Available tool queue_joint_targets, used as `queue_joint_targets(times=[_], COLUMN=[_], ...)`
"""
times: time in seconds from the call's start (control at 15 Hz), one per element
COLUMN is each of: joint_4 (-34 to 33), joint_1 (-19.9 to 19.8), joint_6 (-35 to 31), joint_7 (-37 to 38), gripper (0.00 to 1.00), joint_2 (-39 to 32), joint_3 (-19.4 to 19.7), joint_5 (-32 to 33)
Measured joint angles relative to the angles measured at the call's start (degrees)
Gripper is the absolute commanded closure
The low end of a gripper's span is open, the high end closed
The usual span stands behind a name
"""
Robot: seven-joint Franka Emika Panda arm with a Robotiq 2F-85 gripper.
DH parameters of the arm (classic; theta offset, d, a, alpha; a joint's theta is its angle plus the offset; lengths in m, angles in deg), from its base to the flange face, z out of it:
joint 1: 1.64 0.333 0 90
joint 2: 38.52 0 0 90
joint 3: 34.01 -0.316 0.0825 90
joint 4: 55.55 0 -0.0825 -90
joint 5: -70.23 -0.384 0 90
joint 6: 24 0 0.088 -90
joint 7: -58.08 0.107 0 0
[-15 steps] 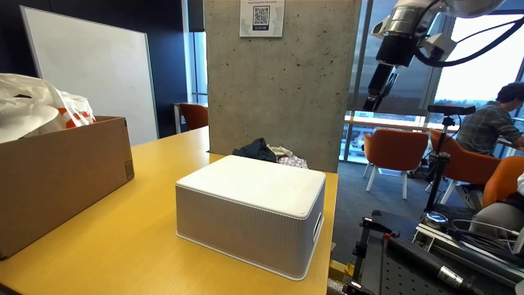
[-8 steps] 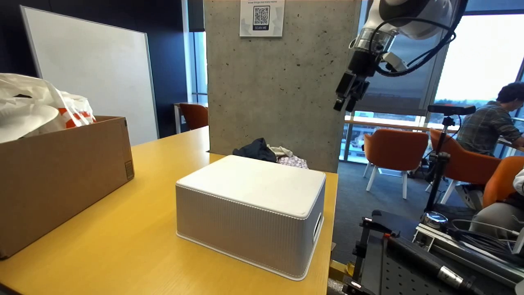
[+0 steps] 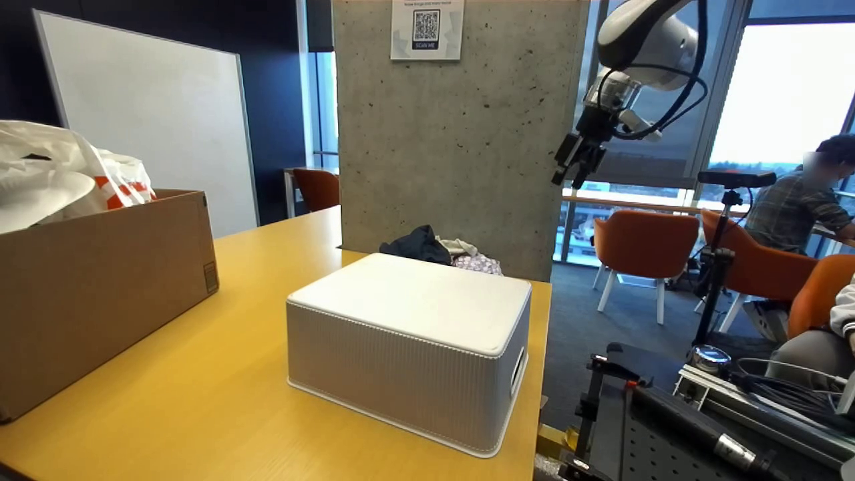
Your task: Put the purple cloth on the white basket
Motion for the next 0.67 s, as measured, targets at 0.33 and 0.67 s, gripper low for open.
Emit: queue_joint_targets(times=[0.33, 0.67], joint_4=[-9.0, -19.6], joint_1=[-2.5, -8.3], joint_6=[-1.2, -2.5], joint_7=[-4.6, -4.6], gripper=[0.0, 0.0], joint_2=[-16.3, -29.9], joint_3=[-4.7, -10.4], joint_5=[-6.3, -5.5])
